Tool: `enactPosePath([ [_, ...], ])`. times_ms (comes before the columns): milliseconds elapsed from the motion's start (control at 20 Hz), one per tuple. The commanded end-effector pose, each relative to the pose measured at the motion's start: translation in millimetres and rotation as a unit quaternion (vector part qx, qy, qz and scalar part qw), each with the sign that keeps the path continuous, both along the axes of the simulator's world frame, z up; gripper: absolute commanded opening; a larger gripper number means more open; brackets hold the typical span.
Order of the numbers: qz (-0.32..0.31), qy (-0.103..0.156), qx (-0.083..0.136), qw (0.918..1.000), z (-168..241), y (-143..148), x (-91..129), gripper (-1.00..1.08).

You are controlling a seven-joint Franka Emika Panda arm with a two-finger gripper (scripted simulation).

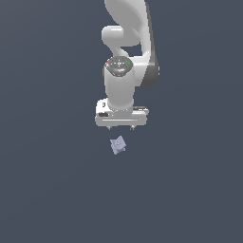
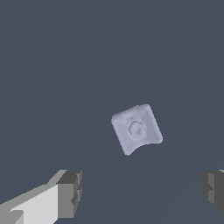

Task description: Pick up the object and move it to a goal position.

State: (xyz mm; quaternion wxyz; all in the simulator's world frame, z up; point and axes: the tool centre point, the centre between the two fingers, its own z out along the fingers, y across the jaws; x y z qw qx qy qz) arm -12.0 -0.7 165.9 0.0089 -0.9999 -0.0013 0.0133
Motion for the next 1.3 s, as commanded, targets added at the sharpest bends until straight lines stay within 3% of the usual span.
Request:
enactPosePath([
  [0, 0.0, 0.0, 0.0, 1.0, 0, 0, 0, 1.0],
  [800, 0.013, 0.003, 0.009, 0.9999, 4, 1, 0, 1.0],
  [1250, 0.064, -0.003, 0.004, 0.9979, -19, -6, 3, 1.0],
])
